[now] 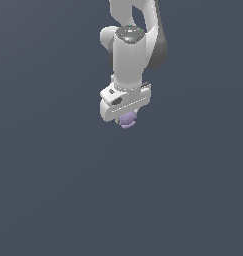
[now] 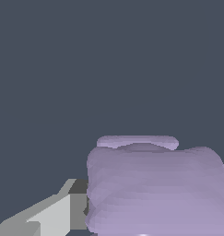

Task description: Pick up the object and move it to a goal position.

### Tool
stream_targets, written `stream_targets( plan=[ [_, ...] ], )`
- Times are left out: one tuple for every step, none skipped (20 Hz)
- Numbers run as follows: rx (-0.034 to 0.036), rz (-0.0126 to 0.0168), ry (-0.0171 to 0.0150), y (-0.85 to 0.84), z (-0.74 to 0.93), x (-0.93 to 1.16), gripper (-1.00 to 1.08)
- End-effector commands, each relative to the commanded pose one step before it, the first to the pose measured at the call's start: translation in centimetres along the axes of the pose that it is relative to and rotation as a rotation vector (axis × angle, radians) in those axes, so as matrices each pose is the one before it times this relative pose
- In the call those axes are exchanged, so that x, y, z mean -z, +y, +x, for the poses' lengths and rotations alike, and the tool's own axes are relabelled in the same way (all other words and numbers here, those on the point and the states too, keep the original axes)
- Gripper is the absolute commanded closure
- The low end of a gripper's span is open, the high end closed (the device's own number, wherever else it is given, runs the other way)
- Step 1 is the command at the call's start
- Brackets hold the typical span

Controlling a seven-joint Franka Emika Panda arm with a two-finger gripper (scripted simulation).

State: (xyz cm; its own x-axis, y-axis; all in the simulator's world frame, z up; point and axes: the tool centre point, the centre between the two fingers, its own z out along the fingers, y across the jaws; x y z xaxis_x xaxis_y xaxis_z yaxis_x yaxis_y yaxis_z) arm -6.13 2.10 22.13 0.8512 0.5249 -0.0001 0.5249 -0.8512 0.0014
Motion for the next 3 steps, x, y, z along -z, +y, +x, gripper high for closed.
stream_targets(
  plan=[
    [-0.00060,0.00043,-0.00065,-0.345,-0.105,0.412,1.08],
    [0.00000,0.00000,0.00000,-0.053,-0.010,0.066,1.08],
    [0.00000,0.00000,0.00000,-0.018,-0.003,0.022,1.08]
  ],
)
